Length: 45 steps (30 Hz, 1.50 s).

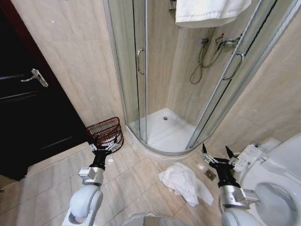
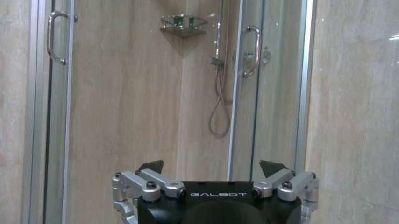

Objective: Discard the used towel into the hamper.

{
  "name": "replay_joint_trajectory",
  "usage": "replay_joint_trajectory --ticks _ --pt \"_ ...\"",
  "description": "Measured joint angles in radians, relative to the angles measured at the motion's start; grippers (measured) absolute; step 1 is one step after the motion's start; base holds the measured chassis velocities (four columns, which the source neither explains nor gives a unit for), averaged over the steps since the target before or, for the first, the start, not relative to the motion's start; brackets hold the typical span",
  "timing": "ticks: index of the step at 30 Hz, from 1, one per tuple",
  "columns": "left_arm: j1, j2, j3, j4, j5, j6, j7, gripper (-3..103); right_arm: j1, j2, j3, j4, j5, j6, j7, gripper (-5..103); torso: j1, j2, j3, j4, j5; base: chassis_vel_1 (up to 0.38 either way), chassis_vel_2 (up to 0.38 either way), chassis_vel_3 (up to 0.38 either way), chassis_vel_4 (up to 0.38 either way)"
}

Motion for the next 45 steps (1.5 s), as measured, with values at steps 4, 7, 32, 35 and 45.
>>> replay_joint_trajectory --ticks 4,7,32,35,45 --pt "0.0 0.003 -0.001 0.0 -0.001 0.0 0.0 100 0.0 0.002 0.0 0.002 -0.001 0.001 0.0 100 0.008 0.017 0.01 0.0 0.0 0.0 0.0 0.0 0.0" --pt "-0.003 0.004 0.0 0.0 -0.001 0.0 0.0 100 -0.001 0.002 0.0 0.003 -0.001 0.001 0.0 100 0.013 0.03 0.017 0.0 0.0 0.0 0.0 0.0 0.0" --pt "-0.023 0.012 0.018 0.011 -0.01 0.011 -0.001 100 0.009 0.004 0.001 -0.002 -0.002 0.0 0.0 100 0.067 0.151 0.084 0.0 0.0 0.0 0.0 0.0 0.0" --pt "-0.025 0.012 0.019 0.011 -0.01 0.013 -0.001 100 0.012 0.004 -0.001 -0.006 -0.003 -0.001 0.0 100 0.073 0.164 0.091 0.0 0.0 0.0 0.0 0.0 0.0" --pt "-0.032 0.019 0.008 0.018 -0.034 0.009 -0.001 100 0.024 0.001 -0.012 -0.006 -0.017 -0.018 -0.002 100 0.095 0.214 0.12 0.0001 0.0 0.0 0.0 0.0 0.0"
